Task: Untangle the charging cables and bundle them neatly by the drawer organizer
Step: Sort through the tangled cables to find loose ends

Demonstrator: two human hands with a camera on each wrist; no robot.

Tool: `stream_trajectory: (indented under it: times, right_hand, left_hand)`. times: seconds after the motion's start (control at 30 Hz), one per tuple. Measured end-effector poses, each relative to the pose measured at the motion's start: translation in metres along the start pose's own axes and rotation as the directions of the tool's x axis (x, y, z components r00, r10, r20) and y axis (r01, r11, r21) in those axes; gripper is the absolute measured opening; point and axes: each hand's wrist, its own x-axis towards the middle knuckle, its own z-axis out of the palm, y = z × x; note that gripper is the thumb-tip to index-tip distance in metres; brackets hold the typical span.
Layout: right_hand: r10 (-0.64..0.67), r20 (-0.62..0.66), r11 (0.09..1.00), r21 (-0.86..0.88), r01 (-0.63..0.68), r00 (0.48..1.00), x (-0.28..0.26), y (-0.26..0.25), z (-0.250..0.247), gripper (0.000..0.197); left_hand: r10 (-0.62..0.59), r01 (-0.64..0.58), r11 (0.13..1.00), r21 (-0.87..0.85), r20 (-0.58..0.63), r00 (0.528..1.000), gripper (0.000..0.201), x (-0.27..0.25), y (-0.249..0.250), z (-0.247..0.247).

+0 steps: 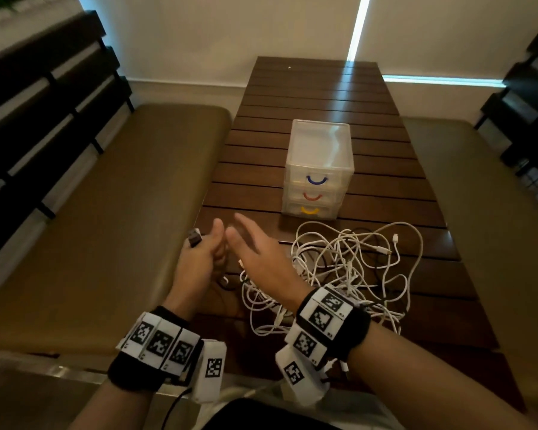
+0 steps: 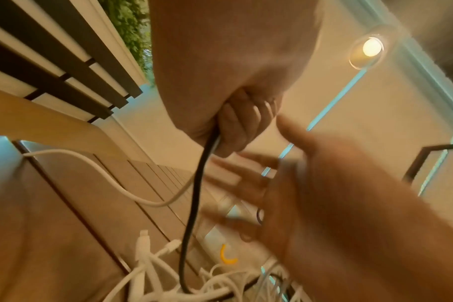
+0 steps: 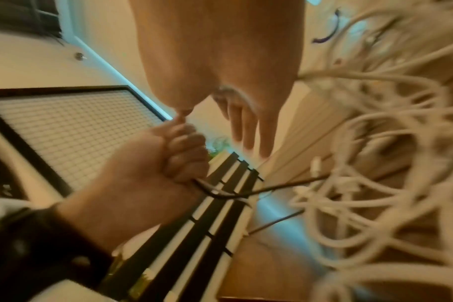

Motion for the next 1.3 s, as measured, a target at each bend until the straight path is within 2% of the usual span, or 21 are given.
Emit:
stream_trajectory:
  times: [0.03,0.07,0.13,0.2,0.3,0.43,0.53,0.6,0.67,0.73,0.83,0.93,1.0,1.07,1.13,1.2,1.3]
  right_hand:
    - [0.022,0.084,0.994,-0.107,-0.013,0.996,-0.002,0.011,-0.003,0.049]
    - [-0.019,0.167,0.96,-0.271,0.065,0.986,-0.004,0.019,-0.006,0.051]
    - [-0.076,0.303,0.818,-0.525,0.233,0.95,-0.006,0.029,-0.014,0.051]
    - [-0.047,0.387,0.751,-0.594,0.288,0.921,-0.004,0.031,-0.023,0.044]
    - [-0.002,0.385,0.778,-0.579,0.243,0.923,0.001,0.03,-0.043,0.047]
    - [-0.011,0.35,0.659,-0.702,0.27,0.937,0.003,0.028,-0.073,0.046]
    - [-0.07,0.231,0.621,-0.751,0.223,0.971,0.007,0.026,-0.085,0.042]
    - [-0.13,0.166,0.621,-0.755,0.211,0.978,0.007,0.023,-0.077,0.044]
    - [-0.173,0.118,0.677,-0.707,0.205,0.978,0.004,0.02,-0.065,0.039]
    - [-0.173,0.073,0.755,-0.631,0.18,0.982,0.001,0.021,-0.055,0.032]
    - [-0.143,0.1,0.842,-0.51,0.175,0.985,-0.004,0.021,-0.052,0.018]
    - [-0.144,0.145,0.852,-0.485,0.197,0.979,-0.009,0.023,-0.057,0.017]
    - [-0.141,0.164,0.836,-0.508,0.206,0.976,-0.011,0.026,-0.06,0.017]
    - [-0.137,0.163,0.826,-0.526,0.204,0.977,-0.013,0.03,-0.061,0.014]
    - [-0.14,0.157,0.818,-0.538,0.204,0.978,-0.013,0.032,-0.062,0.019]
    - [-0.128,0.202,0.796,-0.563,0.222,0.971,-0.012,0.031,-0.062,0.025]
    - [-0.105,0.255,0.769,-0.592,0.241,0.961,-0.007,0.025,-0.065,0.038]
  left_hand:
    - [0.016,-0.015,1.0,-0.012,0.04,0.999,0.056,0.003,0.003,-0.005]
    - [0.028,-0.026,0.999,-0.03,0.071,0.997,0.055,0.006,0.007,-0.009]
    - [0.039,-0.027,0.994,-0.105,0.116,0.992,0.053,0.011,0.013,-0.016]
    - [0.045,-0.029,0.991,-0.132,0.118,0.992,0.053,0.014,0.019,-0.025]
    - [0.05,-0.04,0.989,-0.14,0.063,0.997,0.051,0.021,0.03,-0.044]
    - [0.153,-0.147,0.983,0.111,-0.049,0.987,0.049,0.027,0.043,-0.074]
    - [0.154,-0.139,0.947,0.29,-0.029,0.988,0.051,0.024,0.045,-0.075]
    - [0.147,-0.153,0.846,0.511,0.053,0.988,0.052,0.016,0.037,-0.058]
    - [0.146,-0.207,0.75,0.628,0.148,0.978,0.051,0.008,0.025,-0.032]
    - [0.136,-0.236,0.764,0.6,0.207,0.969,0.04,0.005,0.01,-0.012]
    - [0.1,-0.278,0.765,0.581,0.319,0.943,0.033,0.008,-0.007,0.005]
    - [0.046,-0.246,0.727,0.641,0.312,0.949,0.032,0.009,-0.017,0.016]
    - [-0.008,-0.212,0.688,0.694,0.299,0.954,0.043,0.01,-0.018,0.019]
    - [-0.038,-0.21,0.624,0.753,0.297,0.954,0.053,0.01,-0.016,0.02]
    - [-0.031,-0.207,0.552,0.808,0.267,0.963,0.057,0.012,-0.012,0.018]
    - [-0.016,-0.182,0.592,0.785,0.238,0.971,0.061,0.016,-0.009,0.014]
    - [-0.052,-0.125,0.76,0.638,0.251,0.967,0.058,0.019,-0.005,0.011]
